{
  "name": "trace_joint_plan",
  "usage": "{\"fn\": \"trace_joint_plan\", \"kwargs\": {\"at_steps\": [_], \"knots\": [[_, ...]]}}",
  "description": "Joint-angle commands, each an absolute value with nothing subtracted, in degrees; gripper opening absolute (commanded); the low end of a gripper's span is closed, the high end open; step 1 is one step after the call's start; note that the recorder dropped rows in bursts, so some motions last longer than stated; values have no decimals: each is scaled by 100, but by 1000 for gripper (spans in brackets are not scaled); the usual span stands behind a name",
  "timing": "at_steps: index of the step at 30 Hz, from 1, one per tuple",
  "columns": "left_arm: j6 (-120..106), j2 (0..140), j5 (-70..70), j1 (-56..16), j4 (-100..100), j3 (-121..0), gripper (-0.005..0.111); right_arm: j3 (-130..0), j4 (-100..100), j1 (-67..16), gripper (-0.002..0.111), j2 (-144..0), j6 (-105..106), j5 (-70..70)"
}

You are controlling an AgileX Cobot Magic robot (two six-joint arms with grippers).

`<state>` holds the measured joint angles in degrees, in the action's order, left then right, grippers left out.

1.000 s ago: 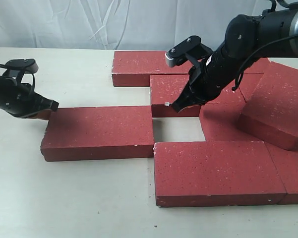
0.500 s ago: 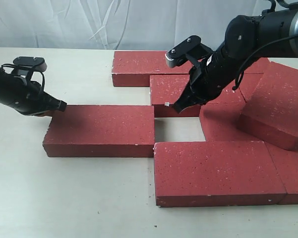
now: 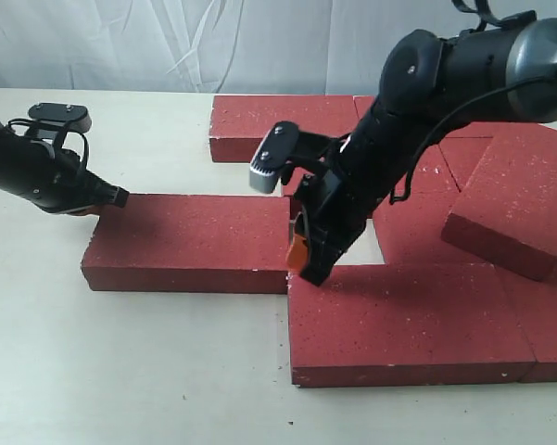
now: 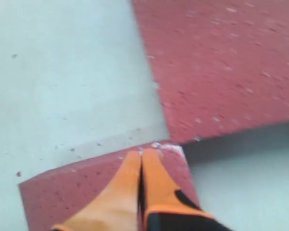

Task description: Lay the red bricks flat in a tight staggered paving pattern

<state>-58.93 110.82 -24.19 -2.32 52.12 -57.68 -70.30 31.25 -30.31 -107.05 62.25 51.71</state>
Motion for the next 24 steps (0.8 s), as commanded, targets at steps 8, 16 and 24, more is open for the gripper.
{"fn": "trace_joint_plan", "kwargs": {"at_steps": [8, 16, 24], "knots": [[-5893, 11066, -2819, -355, 5318, -5767, 0, -7000, 3124, -3714, -1, -11093, 6944, 4062], [-5905, 11066, -2816, -355, 5308, -5767, 0, -7000, 2854, -3728, -1, -11288, 6930, 3819], [-5905, 11066, -2799, -355, 5308, -5767, 0, -7000, 2395, -3728, -1, -11391, 6472, 3365]]}}
